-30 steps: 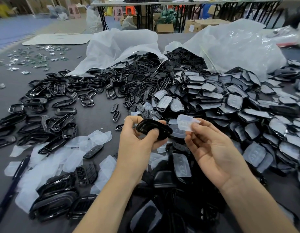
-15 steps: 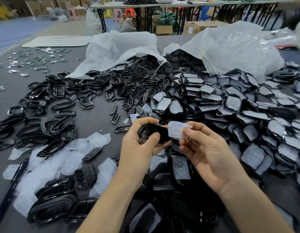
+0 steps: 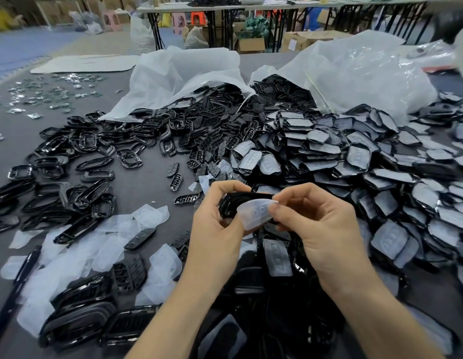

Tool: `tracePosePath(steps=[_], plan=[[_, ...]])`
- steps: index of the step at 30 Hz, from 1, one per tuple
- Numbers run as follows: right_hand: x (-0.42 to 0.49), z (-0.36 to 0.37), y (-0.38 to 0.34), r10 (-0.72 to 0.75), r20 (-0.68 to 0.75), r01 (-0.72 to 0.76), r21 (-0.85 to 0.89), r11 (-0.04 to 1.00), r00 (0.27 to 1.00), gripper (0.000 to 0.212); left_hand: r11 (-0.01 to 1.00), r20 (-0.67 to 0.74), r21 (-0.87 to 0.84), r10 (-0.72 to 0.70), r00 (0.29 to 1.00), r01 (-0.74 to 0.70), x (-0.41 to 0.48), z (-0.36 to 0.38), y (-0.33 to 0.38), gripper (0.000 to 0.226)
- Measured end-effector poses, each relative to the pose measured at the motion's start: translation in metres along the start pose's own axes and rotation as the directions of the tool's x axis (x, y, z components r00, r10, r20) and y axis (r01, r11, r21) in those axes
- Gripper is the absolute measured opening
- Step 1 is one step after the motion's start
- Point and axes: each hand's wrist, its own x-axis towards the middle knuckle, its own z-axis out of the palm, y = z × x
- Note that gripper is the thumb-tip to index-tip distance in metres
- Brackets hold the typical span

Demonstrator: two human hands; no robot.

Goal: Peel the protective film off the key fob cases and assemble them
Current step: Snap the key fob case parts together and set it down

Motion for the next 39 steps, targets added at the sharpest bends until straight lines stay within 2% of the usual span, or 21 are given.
tracePosePath(steps=[2, 5, 9, 13, 18, 29, 33, 36, 39], plan=[[0.0, 0.002, 0.003, -0.07, -0.057, 0.063, -0.107, 0.992, 0.996, 0.018, 0.997, -0.027, 0.062, 0.048, 0.998, -0.047, -0.004, 0.005, 0.001, 0.019], [-0.004, 0.007, 0.007, -0.121, -0.113, 0.102, -0.163, 0.981, 0.986, 0.018, 0.986, -0.068, 0.132, 0.113, 0.991, -0.103, -0.009, 0.011, 0.001, 0.019], [-0.01, 0.013, 0.013, -0.183, -0.207, 0.13, -0.244, 0.961, 0.961, 0.018, 0.984, -0.097, 0.106, 0.152, 0.984, -0.142, -0.013, 0.017, 0.001, 0.022], [-0.015, 0.016, 0.013, -0.408, -0.164, 0.311, -0.418, 0.853, 0.898, 0.021, 0.98, -0.106, 0.076, 0.19, 0.976, -0.182, -0.015, 0.018, 0.003, 0.028], [-0.017, 0.019, 0.015, -0.428, -0.187, 0.327, -0.407, 0.853, 0.884, 0.019, 0.976, -0.098, 0.084, 0.207, 0.973, -0.199, -0.016, 0.018, 0.005, 0.032], [-0.015, 0.017, 0.011, -0.309, -0.242, 0.236, -0.288, 0.928, 0.92, 0.021, 0.948, -0.062, 0.192, 0.269, 0.961, -0.253, -0.014, 0.015, 0.002, 0.032], [-0.009, 0.014, 0.011, -0.085, -0.244, 0.056, -0.121, 0.991, 0.966, 0.019, 0.951, -0.041, 0.19, 0.257, 0.965, -0.245, -0.012, 0.013, 0.0, 0.032], [0.0, 0.005, 0.01, 0.086, -0.114, -0.08, 0.057, 0.995, 0.99, 0.025, 0.958, -0.018, 0.196, 0.218, 0.976, -0.21, -0.008, 0.009, -0.001, 0.028], [0.006, -0.002, 0.009, 0.191, -0.014, -0.186, 0.158, 0.97, 0.982, 0.029, 0.977, 0.008, 0.166, 0.134, 0.991, -0.133, -0.006, 0.004, -0.003, 0.027]])
